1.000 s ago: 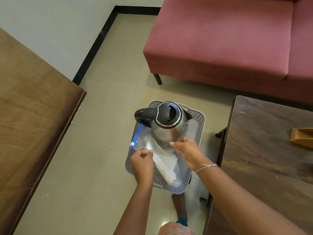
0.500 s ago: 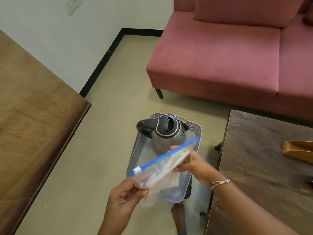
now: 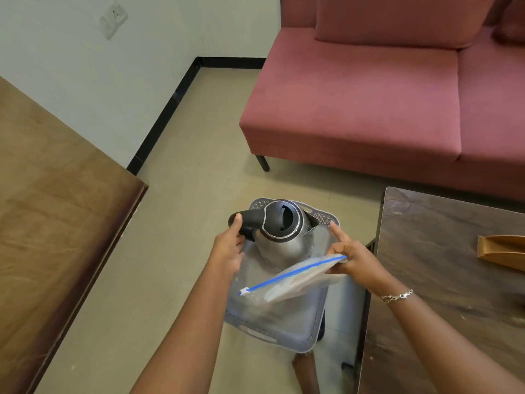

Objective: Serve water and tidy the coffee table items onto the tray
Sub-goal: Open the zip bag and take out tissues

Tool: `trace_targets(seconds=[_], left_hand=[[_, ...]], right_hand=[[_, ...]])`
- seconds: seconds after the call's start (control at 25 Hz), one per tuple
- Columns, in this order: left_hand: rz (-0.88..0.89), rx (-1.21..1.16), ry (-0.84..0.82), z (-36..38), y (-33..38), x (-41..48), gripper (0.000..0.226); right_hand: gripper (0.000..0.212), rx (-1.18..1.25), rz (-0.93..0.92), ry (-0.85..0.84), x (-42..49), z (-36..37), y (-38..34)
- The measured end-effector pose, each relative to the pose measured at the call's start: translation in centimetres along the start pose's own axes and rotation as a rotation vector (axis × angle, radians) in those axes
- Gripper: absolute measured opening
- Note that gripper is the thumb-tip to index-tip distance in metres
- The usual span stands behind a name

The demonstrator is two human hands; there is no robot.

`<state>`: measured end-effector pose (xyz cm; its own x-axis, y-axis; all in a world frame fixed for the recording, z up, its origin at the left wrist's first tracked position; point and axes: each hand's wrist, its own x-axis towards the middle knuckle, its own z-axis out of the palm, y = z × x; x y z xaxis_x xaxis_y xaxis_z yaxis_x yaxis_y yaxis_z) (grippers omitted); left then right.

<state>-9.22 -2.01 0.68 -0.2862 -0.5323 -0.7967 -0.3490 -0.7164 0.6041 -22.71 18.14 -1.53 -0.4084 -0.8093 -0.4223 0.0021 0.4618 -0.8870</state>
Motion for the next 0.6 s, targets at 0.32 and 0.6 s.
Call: trace_targets(seconds=[0.32, 0.6], left_hand=[[-0.126, -0.254, 0.084, 3.0, 1.6, 3.6, 0.023], [-0.116, -0.115, 0.033, 3.6, 3.8, 5.2, 0.031]], right_hand=[[0.009, 0.040, 0.021, 0.000, 2.3, 0.6, -0.2], [0.024, 0.118, -0.003, 0.069, 2.8, 0.4, -0.7]])
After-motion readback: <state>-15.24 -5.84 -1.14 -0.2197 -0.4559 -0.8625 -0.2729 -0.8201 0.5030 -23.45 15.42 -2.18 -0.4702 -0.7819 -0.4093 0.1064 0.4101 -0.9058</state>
